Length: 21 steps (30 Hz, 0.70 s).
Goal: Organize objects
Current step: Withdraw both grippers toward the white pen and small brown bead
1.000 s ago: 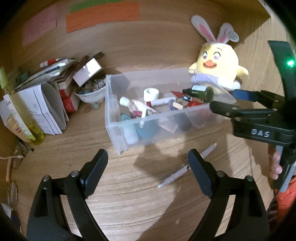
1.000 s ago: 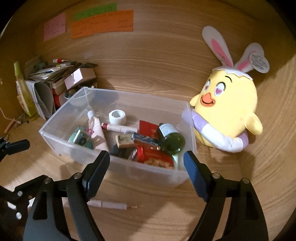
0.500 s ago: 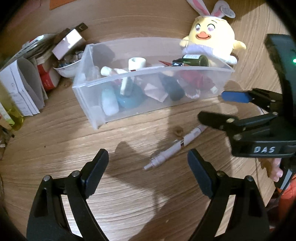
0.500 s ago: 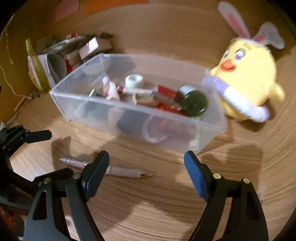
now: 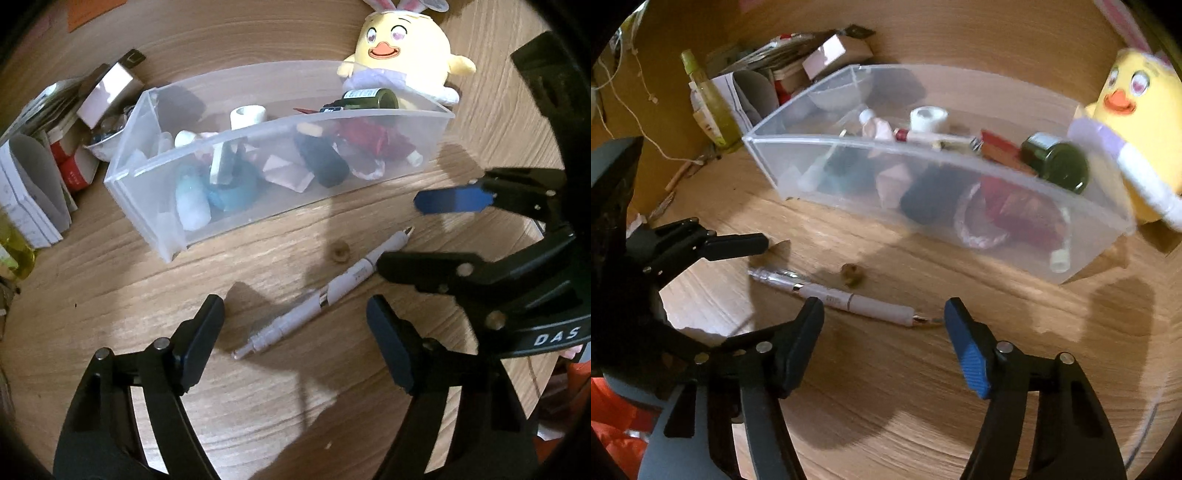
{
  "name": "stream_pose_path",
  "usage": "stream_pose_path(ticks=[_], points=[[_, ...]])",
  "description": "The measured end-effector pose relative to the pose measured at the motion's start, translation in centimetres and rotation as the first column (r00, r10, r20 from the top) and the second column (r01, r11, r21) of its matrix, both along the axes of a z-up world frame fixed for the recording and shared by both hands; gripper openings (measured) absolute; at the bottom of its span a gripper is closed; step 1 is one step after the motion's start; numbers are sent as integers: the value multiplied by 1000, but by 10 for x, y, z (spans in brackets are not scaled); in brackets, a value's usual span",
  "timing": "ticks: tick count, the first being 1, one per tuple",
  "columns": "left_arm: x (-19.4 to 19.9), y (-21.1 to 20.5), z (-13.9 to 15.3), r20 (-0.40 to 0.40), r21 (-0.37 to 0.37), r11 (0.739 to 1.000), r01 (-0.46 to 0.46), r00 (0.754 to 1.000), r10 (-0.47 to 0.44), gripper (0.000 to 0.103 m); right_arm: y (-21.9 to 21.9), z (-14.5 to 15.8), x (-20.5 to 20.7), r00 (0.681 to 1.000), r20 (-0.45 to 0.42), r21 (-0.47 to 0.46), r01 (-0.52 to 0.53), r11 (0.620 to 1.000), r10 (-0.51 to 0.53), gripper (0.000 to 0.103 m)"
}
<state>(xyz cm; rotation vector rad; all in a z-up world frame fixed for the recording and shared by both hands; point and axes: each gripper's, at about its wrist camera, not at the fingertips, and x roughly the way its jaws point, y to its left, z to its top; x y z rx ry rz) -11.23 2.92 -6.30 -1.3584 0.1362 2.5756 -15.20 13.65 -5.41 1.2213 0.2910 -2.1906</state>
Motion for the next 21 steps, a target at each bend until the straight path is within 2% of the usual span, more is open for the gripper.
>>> stream_pose_path(ticks=[2,3,5,8,14,21], points=[[-4,2,0,6,-1,1000,16,1000,-16,61,3,5,-2,1000,-15,-4,16,1000,-16,64],[-7,2,-1,11,3,1000,24,1000,-24,60,6,8,-3,999,-26,-5,32,999,-32,64],[-6,4,0,-7,-5,999,34,999,-34,44,11,12,-6,997,-49,-2,64,998,-64,64],[0,3,1,-13,0,999,50,999,-50,26,17,18,-11,993,-63,-9,102,995,-102,64],[26,-22,1,3,31,999,35,999,-35,14,14,20,-14,991,-85,-5,104,995,-104,64],[57,-58,1,12,27,999,-30,999,30,13,-3,13,-7,994,-86,15,63,998,-62,64]])
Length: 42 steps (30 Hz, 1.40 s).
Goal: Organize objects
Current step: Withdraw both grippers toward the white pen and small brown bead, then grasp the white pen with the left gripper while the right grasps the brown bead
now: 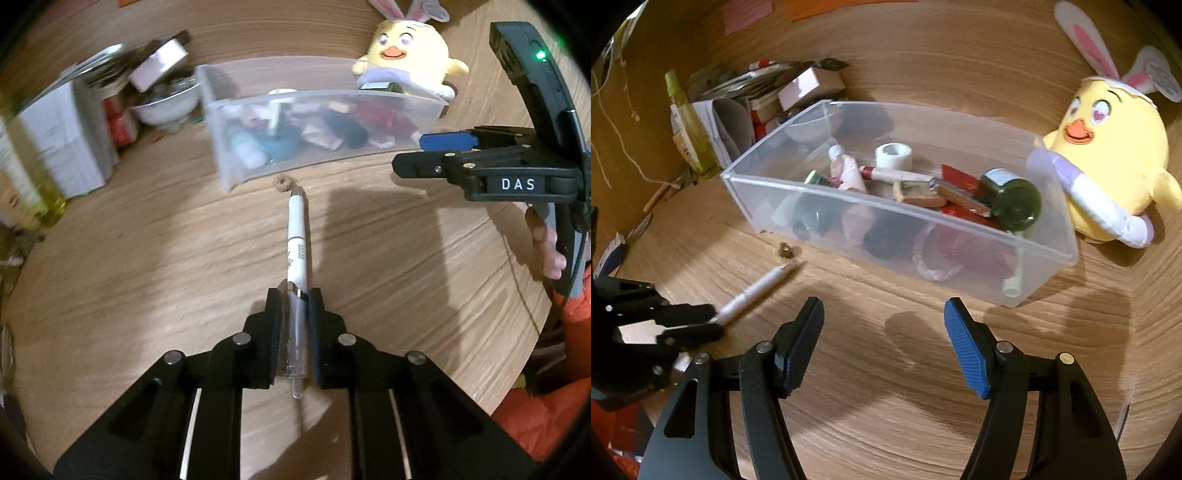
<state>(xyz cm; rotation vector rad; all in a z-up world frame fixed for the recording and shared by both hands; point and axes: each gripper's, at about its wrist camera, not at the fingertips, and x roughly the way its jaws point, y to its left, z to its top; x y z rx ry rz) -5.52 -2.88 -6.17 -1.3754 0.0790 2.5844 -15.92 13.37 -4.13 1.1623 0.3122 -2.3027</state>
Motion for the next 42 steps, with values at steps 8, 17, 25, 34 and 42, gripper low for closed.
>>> stream_pose_path(ticks=[8,17,25,34,42], points=[[5,-17,-1,4,-17,999,-31,1000,31,15,-43,0,11,997,-25,26,-73,997,74,64],[-23,-15,-3,-16,-31,999,-15,1000,14,21,-90,-12,8,991,-6,73,-134,988,134,46],[-27,-22,-4,-30,-2,1000,-18,999,18,10,-112,-22,-4,989,33,67,-146,987,144,26],[-18,-25,2,-59,51,997,-54,997,57,10,-120,-22,5,986,-9,84,-165,983,166,13],[-9,-20,27,-143,62,995,-73,986,81,10,-85,2,19,990,-68,32,-119,992,121,13]])
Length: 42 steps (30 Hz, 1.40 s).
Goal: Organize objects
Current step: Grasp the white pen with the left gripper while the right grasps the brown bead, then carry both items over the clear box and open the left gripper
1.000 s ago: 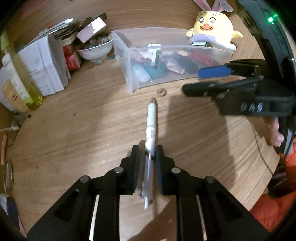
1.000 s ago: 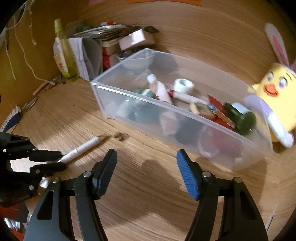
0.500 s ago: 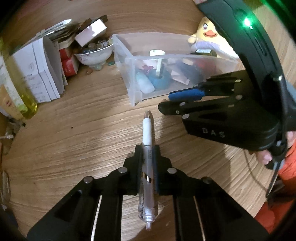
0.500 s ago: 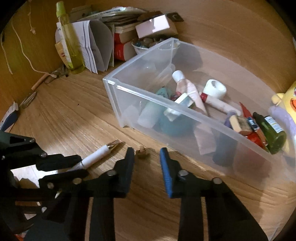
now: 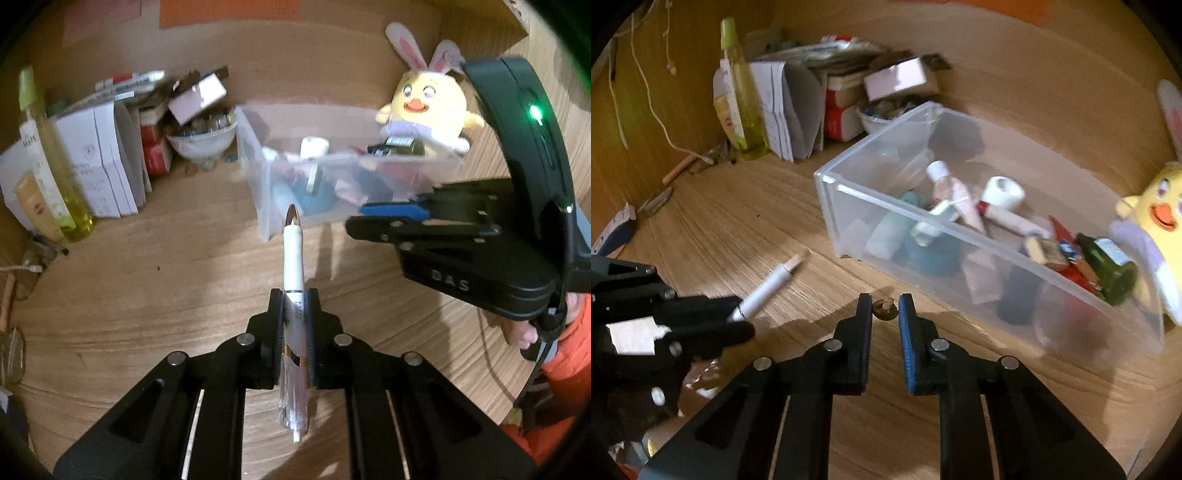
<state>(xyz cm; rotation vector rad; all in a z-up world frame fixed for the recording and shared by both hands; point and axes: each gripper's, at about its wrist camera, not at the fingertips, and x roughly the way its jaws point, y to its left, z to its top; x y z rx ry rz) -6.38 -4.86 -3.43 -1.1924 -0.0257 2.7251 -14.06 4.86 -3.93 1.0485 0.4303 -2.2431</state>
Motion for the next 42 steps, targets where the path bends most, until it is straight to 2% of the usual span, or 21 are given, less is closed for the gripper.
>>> stream_pose_path(ticks=[12,22,37,42], points=[[-4,24,39,-108,19,1000,-6,994,8,10,60,39,11,991,-86,-101,98,990,-107,13],[-20,38,72,-184,45,999,-17,983,25,10,96,53,11,980,-116,-166,144,976,-164,13],[-64,48,99,-232,59,998,-3,973,17,10,118,78,-21,962,-150,-229,190,955,-227,13],[-83,47,103,-224,77,997,-3,974,20,10,118,86,-32,956,-165,-238,200,950,-242,13]])
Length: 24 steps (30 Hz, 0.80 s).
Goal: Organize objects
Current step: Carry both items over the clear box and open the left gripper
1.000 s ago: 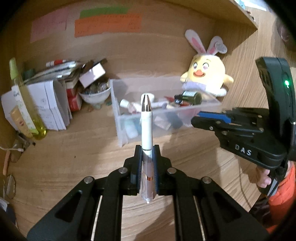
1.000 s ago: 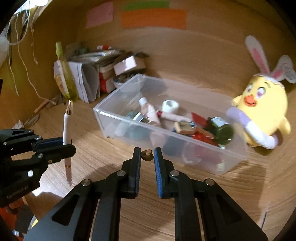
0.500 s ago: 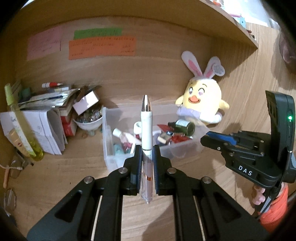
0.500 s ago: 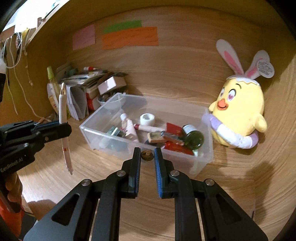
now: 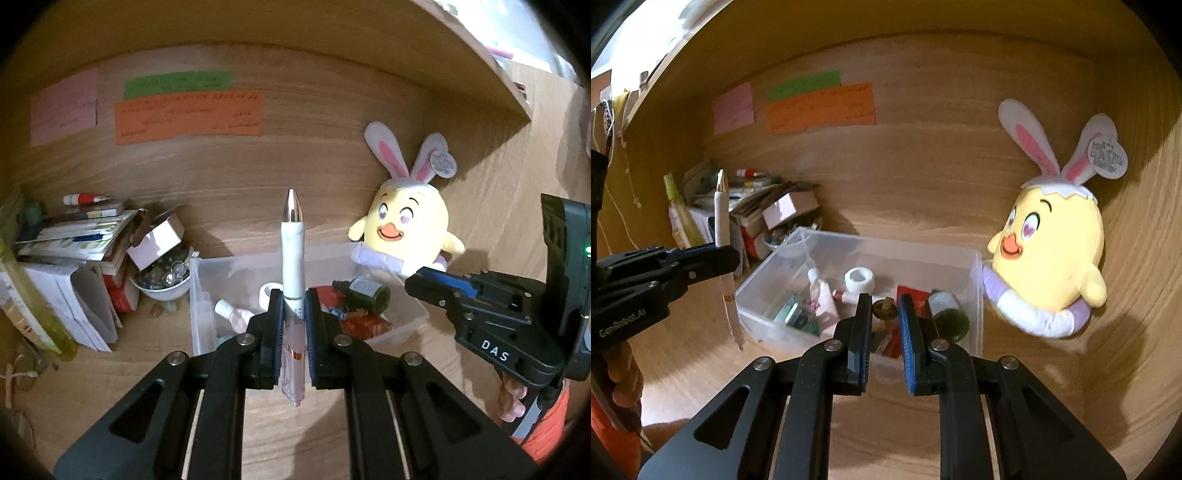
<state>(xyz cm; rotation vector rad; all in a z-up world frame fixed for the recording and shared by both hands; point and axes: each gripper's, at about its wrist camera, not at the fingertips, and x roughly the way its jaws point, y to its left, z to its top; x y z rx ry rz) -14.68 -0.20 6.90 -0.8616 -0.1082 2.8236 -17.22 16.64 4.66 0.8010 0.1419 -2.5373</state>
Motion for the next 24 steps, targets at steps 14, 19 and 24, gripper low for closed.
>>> stream_pose_path(ticks=[14,19,24], points=[[-50,-7,-19,69,-17,998,-64,995,65,10,-17,-8,-38,1000,24,32,1,999,-2,13],[-59,-10,-30,88,-35,996,-81,993,84,10,-27,-28,-49,998,67,57,-11,998,7,13],[-69,-11,-43,117,-44,996,-77,990,82,10,-34,-44,-58,995,102,77,-12,997,4,13]])
